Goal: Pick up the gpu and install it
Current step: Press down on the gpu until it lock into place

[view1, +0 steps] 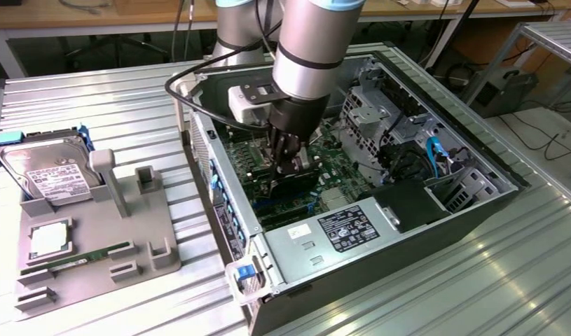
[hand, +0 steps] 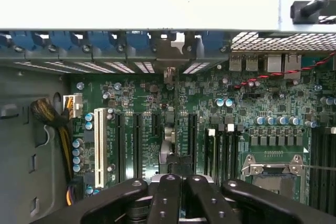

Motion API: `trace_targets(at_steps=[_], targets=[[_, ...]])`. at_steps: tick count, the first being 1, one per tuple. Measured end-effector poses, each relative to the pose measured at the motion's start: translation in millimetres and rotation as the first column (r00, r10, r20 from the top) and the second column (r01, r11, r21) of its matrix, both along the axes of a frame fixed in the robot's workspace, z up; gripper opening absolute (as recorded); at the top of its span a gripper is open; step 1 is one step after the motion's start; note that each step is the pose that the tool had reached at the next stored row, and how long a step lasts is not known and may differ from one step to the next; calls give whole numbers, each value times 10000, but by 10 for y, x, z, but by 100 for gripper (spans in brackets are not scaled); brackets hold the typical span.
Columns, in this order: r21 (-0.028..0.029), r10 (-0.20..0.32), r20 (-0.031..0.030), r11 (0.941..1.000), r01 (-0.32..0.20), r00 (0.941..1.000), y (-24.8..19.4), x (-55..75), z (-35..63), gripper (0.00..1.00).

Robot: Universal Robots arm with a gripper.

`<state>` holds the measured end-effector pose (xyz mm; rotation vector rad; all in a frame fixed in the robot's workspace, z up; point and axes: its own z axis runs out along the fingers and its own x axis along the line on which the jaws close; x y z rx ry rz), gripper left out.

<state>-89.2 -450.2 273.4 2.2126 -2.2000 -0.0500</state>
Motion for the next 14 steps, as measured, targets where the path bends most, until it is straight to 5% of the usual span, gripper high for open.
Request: trace_targets(at_steps=[5, 11, 14], targets=[[8, 0, 5, 10000, 0, 10000, 1, -5, -30, 11], [10, -1, 5, 10000, 1, 10000, 1, -5, 268, 11], [12, -1, 6, 10000, 1, 10000, 1, -5, 269, 11]])
